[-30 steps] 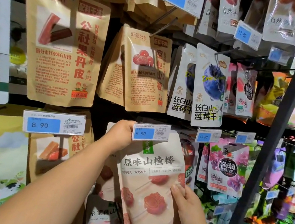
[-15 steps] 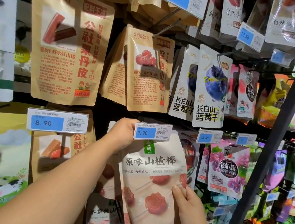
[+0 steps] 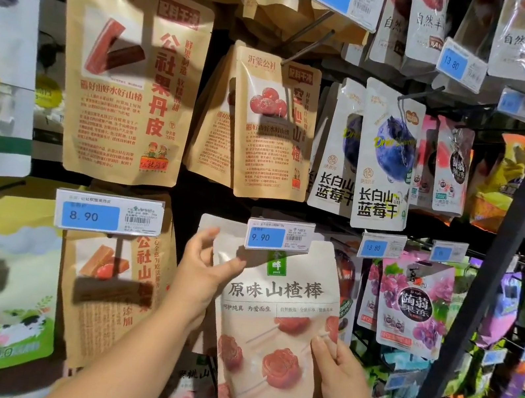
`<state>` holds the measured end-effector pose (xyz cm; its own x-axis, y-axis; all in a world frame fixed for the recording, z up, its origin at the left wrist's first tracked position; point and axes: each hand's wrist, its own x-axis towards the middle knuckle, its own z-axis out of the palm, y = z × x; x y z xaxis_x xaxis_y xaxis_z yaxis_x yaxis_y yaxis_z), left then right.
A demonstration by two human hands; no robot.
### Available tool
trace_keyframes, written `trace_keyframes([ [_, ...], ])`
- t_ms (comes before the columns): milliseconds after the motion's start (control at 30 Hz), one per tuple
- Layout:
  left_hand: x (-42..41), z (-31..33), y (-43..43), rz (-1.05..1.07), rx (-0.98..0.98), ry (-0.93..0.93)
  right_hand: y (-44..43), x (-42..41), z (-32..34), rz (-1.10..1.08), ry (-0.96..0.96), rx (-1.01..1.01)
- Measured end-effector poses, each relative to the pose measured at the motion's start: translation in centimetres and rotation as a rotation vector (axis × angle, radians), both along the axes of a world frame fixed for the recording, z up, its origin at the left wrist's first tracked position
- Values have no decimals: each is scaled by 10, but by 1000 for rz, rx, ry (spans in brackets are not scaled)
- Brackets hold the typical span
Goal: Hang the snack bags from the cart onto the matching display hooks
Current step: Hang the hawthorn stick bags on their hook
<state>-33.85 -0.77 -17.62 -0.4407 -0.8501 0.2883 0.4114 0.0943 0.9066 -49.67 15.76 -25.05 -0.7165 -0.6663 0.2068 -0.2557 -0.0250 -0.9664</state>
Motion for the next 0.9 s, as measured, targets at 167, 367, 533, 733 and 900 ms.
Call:
trace_keyframes([
  [167,-6,-19,10,1,134,11,-11,1,0,72,-40,-2],
  [367,-13,-15,6,81,79,-34,-32,2,35,91,-68,-119],
  [533,-14,-9,4,113,88,-51,-57,-4,76,61,-137,-227],
  [733,-13,-1,3,114,97,-8,-72,-8,89,45,-143,-222],
  [900,-13,3,1,116,36,-56,-74,-7,82,55,-197,-257],
])
